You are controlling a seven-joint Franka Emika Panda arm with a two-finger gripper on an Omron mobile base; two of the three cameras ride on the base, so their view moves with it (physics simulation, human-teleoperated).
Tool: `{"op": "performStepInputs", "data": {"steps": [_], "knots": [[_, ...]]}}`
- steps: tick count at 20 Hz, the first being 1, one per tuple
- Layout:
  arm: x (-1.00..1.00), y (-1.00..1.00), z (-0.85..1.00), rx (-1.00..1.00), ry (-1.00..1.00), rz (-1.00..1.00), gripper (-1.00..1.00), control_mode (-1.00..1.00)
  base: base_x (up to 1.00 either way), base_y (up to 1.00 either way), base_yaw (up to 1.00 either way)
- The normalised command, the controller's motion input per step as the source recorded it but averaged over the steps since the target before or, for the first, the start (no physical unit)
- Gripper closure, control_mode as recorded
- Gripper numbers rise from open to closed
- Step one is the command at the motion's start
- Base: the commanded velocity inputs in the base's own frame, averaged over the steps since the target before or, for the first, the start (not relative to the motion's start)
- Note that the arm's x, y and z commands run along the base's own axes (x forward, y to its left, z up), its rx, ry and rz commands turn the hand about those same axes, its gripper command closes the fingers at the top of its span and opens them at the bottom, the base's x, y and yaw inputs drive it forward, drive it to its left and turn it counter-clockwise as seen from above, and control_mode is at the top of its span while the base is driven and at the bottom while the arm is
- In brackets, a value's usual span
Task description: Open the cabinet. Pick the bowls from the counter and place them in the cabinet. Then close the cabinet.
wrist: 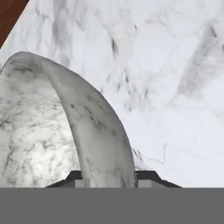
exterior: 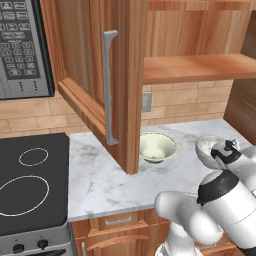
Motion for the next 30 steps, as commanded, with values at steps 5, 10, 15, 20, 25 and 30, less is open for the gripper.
{"op": "performStepInputs", "data": {"steps": [5,10,15,20,25,30], "knots": [[0.04,0.00,-0.41,0.00,0.00,0.00,1.00,-1.00,0.00,0.00,0.00],[-0.12,0.14,-0.41,0.00,-0.01,0.00,1.00,-1.00,0.00,0.00,0.00],[-0.68,0.02,0.33,0.00,-0.21,-0.01,1.00,-1.00,0.00,0.00,0.00],[-0.70,0.16,0.92,-0.01,-0.31,0.00,1.00,-1.00,0.00,0.00,0.00],[-0.61,0.40,0.90,-0.02,-0.16,0.00,1.00,-1.00,0.00,0.00,0.00],[-0.44,0.42,0.69,-0.02,-0.02,-0.02,1.00,-1.00,0.00,0.00,0.00]]}}
